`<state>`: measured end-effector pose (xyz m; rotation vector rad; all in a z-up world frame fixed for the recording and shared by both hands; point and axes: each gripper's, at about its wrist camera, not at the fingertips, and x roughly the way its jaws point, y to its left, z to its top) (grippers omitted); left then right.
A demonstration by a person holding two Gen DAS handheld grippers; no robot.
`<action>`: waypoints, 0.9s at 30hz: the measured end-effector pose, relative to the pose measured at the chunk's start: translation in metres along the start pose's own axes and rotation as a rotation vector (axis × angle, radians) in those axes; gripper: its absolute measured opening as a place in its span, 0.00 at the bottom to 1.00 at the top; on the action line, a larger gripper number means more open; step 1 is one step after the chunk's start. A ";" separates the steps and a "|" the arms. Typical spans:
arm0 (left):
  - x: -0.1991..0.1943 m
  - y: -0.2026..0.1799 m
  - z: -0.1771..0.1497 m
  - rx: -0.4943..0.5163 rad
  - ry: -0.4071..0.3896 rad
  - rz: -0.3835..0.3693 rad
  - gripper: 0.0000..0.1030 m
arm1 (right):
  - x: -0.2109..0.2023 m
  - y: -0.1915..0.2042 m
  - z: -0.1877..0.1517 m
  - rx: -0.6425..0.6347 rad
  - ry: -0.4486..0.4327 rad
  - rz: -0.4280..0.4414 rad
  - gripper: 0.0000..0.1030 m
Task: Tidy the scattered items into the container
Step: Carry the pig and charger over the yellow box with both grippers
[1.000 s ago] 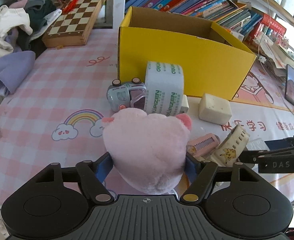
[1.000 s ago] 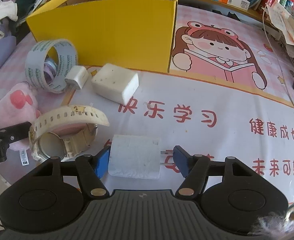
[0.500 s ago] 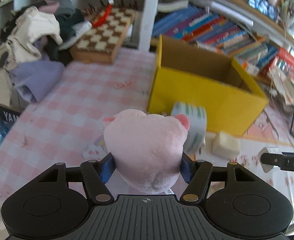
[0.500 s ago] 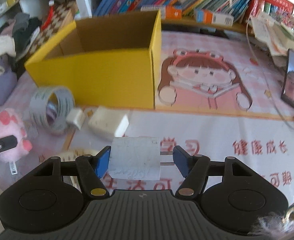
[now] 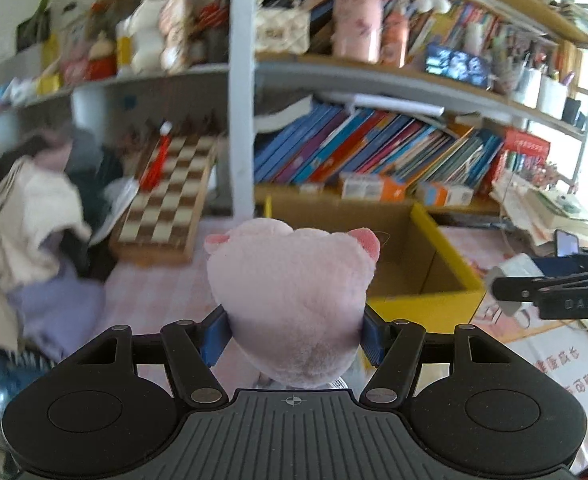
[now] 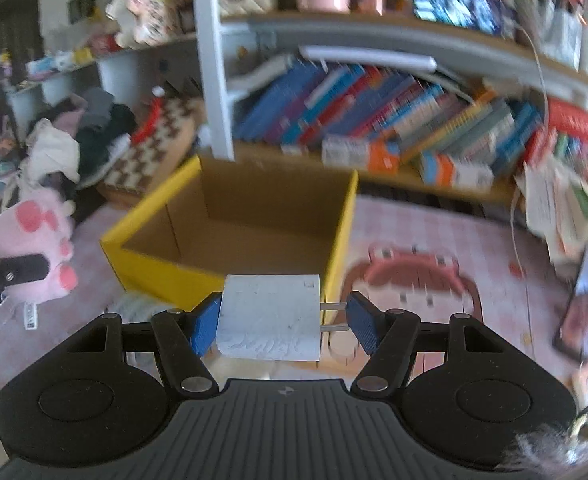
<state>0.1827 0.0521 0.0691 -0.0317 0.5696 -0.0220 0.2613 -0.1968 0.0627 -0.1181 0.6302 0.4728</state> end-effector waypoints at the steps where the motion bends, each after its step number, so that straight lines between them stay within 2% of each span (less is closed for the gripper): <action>1: 0.003 -0.002 0.005 0.010 -0.006 -0.004 0.63 | 0.002 0.000 0.005 -0.016 -0.012 0.005 0.63; 4: 0.014 -0.010 0.018 0.041 -0.021 -0.009 0.63 | 0.010 -0.002 0.019 -0.060 -0.041 0.020 0.63; 9: 0.045 -0.022 0.035 0.047 -0.001 -0.016 0.63 | 0.036 -0.006 0.036 -0.130 -0.056 0.042 0.63; 15: 0.077 -0.035 0.042 0.113 0.055 -0.033 0.63 | 0.068 -0.009 0.043 -0.184 -0.032 0.070 0.63; 21: 0.112 -0.036 0.046 0.121 0.112 -0.039 0.63 | 0.097 -0.010 0.044 -0.227 0.011 0.099 0.63; 27: 0.151 -0.038 0.050 0.182 0.184 -0.036 0.63 | 0.135 -0.006 0.047 -0.327 0.060 0.136 0.63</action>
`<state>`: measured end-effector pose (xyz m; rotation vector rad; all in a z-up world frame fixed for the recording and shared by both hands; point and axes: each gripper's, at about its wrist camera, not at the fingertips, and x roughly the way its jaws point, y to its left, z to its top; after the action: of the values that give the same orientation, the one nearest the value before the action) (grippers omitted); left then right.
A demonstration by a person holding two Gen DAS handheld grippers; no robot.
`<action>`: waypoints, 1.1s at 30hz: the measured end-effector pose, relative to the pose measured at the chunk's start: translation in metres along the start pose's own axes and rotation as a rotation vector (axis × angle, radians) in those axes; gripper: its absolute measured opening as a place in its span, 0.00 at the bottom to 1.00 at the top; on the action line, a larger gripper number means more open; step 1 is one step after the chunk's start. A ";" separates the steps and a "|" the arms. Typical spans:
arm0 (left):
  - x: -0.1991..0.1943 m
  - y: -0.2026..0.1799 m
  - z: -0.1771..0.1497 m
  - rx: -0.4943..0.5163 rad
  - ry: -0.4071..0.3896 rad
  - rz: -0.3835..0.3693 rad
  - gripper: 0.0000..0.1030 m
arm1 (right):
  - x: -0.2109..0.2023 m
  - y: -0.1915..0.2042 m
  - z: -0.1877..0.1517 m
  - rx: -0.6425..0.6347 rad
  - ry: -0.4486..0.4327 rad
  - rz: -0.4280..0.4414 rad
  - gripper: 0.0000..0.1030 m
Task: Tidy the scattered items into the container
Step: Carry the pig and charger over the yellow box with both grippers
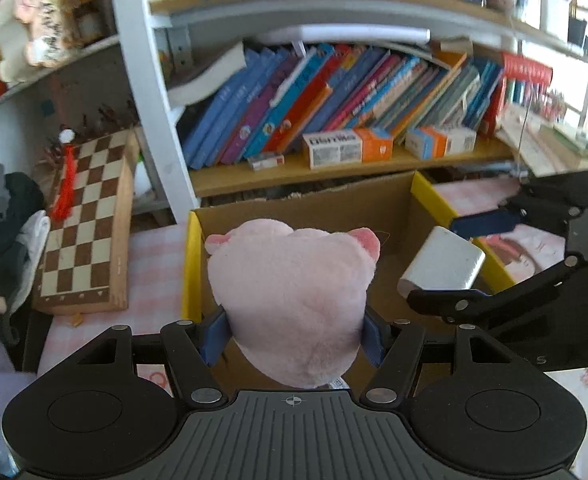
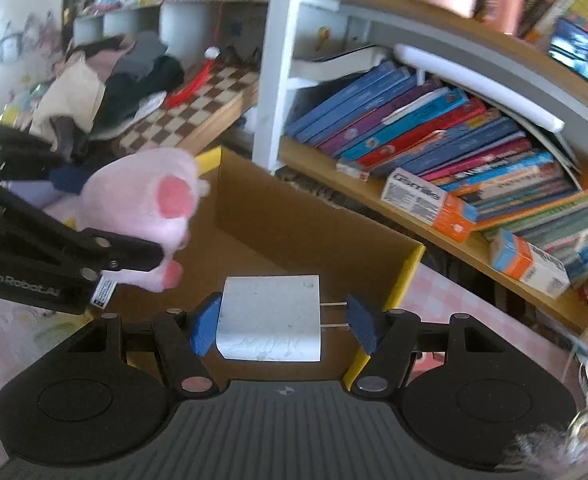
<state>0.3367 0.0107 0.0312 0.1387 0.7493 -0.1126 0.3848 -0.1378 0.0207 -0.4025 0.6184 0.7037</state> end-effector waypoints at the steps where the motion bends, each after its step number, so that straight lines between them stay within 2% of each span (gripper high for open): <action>1: 0.006 0.001 0.002 0.015 0.015 -0.003 0.63 | 0.007 0.000 0.001 -0.020 0.008 0.007 0.63; 8: 0.042 0.000 0.012 0.153 0.121 -0.001 0.64 | 0.056 -0.002 0.011 -0.189 0.098 0.063 0.63; 16: 0.071 -0.006 0.013 0.221 0.218 -0.016 0.64 | 0.083 0.007 0.015 -0.384 0.187 0.108 0.63; 20: 0.080 -0.004 0.010 0.231 0.252 -0.015 0.64 | 0.090 0.008 0.017 -0.425 0.218 0.133 0.63; 28: 0.083 -0.008 0.007 0.304 0.260 0.000 0.67 | 0.096 0.014 0.017 -0.471 0.262 0.182 0.63; 33: 0.083 -0.009 0.007 0.311 0.258 0.004 0.68 | 0.098 0.017 0.016 -0.485 0.271 0.187 0.62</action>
<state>0.4001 -0.0037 -0.0213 0.4570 0.9857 -0.2101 0.4380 -0.0707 -0.0326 -0.9087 0.7456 0.9906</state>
